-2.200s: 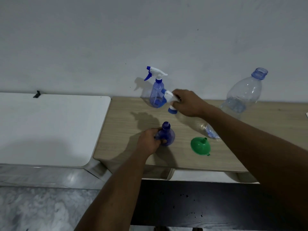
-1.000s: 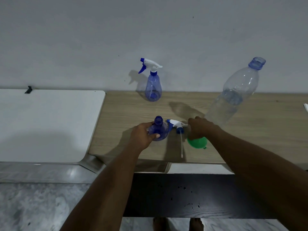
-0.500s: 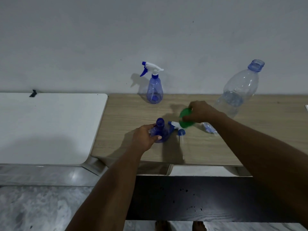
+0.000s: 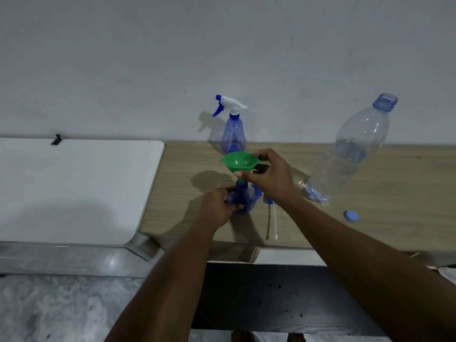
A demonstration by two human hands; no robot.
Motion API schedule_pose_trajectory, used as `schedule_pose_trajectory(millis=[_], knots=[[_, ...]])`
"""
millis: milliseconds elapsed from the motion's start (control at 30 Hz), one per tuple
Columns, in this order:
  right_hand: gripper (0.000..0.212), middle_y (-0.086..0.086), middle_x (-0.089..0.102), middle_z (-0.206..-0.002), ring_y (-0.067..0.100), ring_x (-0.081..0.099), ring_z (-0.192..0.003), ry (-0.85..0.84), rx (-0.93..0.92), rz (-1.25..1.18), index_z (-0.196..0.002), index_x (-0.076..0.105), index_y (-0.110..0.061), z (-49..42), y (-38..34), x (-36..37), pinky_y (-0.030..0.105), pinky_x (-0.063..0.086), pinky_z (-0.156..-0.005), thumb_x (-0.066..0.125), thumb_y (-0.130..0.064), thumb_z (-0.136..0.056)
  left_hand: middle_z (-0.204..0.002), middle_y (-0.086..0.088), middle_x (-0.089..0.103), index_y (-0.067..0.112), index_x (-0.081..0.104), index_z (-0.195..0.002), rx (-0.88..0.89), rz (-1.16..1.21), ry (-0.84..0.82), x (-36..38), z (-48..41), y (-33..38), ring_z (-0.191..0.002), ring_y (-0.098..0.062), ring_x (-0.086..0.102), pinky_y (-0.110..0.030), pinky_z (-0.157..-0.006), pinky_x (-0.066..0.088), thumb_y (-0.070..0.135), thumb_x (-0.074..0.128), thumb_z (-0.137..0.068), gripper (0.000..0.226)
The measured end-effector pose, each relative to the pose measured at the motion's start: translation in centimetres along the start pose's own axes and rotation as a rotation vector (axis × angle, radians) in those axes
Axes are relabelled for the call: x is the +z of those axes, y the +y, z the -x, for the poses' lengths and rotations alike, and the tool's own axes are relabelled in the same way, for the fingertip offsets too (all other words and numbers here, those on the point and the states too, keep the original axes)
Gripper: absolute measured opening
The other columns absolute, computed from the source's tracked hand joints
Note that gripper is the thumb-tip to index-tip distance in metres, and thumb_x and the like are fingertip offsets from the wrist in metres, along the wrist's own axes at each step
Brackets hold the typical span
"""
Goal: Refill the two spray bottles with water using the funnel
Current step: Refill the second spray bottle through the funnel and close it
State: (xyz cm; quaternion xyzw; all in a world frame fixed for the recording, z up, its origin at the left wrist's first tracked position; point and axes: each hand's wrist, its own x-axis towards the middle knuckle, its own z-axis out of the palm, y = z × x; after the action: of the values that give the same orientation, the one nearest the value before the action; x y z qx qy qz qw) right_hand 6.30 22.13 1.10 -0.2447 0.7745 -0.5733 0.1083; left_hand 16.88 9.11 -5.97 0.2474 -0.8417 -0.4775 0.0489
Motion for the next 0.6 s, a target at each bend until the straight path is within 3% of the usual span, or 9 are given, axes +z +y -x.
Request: schedule_pose_trajectory(millis=[200,433,533,600], knots=[[0.067,-0.010,0.065,-0.111,0.011,0.068,-0.098,-0.054,-0.071,0.111,-0.110,0.057,-0.028,0.7,2.2,-0.2,0.036,0.060,-0.084,0.095,-0.040,-0.056,-0.116,0.000,0.072,0.027,0.065,-0.126,-0.017,-0.018,0.006,0.4,-0.5,-0.6,-0.094,-0.020,0.070,-0.043,-0.088,0.056,0.025,0.086,-0.070,0.059],[0.091,-0.004,0.060,-0.126,0.009,0.060,-0.110,-0.109,-0.142,0.198,-0.135,0.044,-0.020,1.3,3.0,-1.1,0.024,0.055,-0.089,0.094,-0.035,-0.061,-0.108,-0.001,0.074,0.031,0.065,-0.126,-0.036,-0.014,-0.008,0.9,-1.3,-1.2,-0.094,-0.019,0.071,-0.039,-0.083,0.058,0.019,0.082,-0.070,0.060],[0.106,-0.002,0.056,-0.133,0.010,0.056,-0.116,-0.162,-0.088,0.225,-0.143,0.036,-0.025,1.4,3.4,-2.1,0.027,0.051,-0.092,0.094,-0.046,-0.056,-0.102,0.004,0.075,0.037,0.066,-0.124,-0.028,-0.028,0.013,1.1,-1.5,-1.6,-0.089,-0.015,0.071,-0.033,-0.083,0.056,0.030,0.085,-0.065,0.062],[0.105,-0.004,0.056,-0.128,0.010,0.058,-0.112,-0.141,-0.042,0.230,-0.141,0.039,-0.028,1.5,3.5,-3.1,0.026,0.051,-0.088,0.093,-0.052,-0.054,-0.100,0.006,0.076,0.040,0.067,-0.120,-0.023,-0.016,0.007,1.2,-1.7,-1.7,-0.085,-0.013,0.071,-0.036,-0.083,0.057,0.033,0.085,-0.063,0.061]])
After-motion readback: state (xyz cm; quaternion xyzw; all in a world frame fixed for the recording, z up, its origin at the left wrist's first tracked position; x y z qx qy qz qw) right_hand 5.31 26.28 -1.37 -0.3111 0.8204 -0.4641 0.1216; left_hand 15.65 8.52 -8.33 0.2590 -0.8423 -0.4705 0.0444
